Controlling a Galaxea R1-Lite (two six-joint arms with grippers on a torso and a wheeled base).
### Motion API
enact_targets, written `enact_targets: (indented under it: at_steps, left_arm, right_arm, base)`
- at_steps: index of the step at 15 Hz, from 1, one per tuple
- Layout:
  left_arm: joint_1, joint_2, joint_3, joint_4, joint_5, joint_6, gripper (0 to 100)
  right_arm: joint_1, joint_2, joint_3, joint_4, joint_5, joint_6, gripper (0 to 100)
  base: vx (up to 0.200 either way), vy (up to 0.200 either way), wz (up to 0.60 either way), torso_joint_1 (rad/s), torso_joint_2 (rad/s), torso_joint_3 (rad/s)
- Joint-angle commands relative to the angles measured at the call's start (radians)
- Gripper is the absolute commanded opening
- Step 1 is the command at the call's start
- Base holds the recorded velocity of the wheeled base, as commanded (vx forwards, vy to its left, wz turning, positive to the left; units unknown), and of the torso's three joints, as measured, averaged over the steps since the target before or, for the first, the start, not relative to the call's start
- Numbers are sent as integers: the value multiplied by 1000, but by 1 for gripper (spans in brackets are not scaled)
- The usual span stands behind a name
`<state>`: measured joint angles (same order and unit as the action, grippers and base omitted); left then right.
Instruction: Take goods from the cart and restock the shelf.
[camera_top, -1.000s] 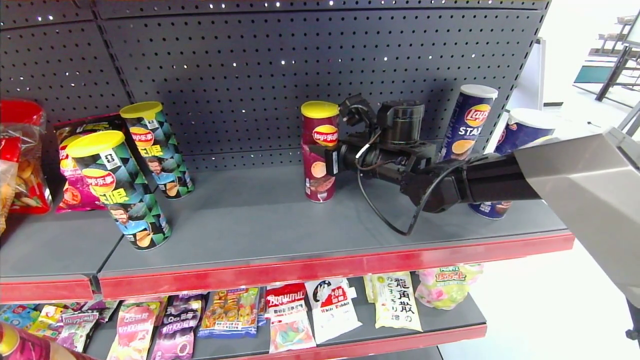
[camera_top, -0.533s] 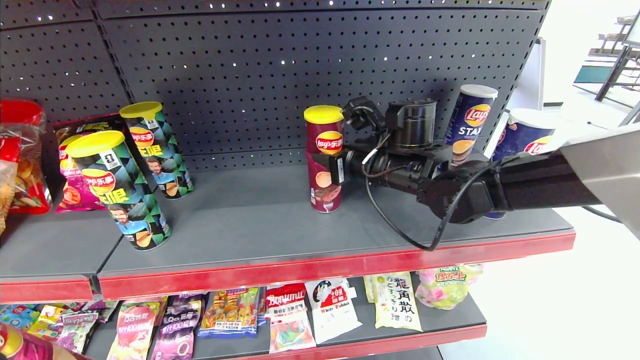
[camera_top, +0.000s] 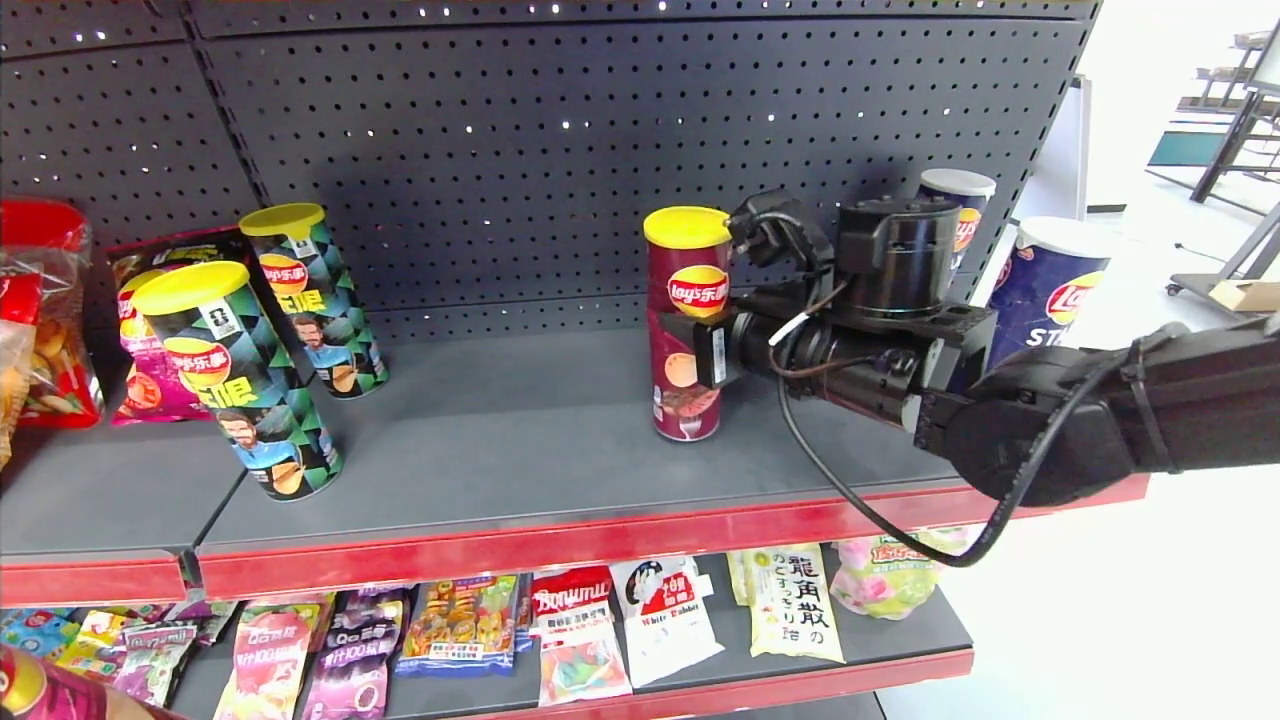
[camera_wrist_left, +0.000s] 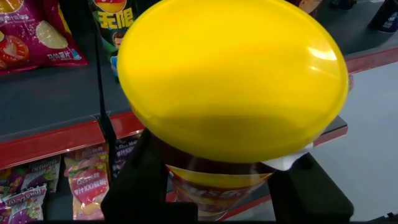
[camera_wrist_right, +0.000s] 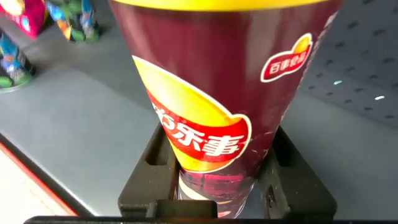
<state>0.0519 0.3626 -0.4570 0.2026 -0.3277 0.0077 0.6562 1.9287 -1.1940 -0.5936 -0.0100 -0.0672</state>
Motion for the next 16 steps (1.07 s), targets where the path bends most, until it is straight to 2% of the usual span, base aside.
enact_targets:
  at_steps: [1,7,16]
  left_arm:
    - [0,1,0,0,-1,0,0]
    - [0,29,-2,-5,-1,2,0]
    - [0,27,-2,-5,1,3,0]
  right_arm:
    - [23,-42,57,-15,-22,0,0]
    - [74,-88,154,-26,-62,0,0]
    - [137,-86,162,-25,-134,30,0]
  base:
    - [0,0,0,0,0,0]
    - [0,0,0,0,0,0]
    - [0,0,0,0,0,0]
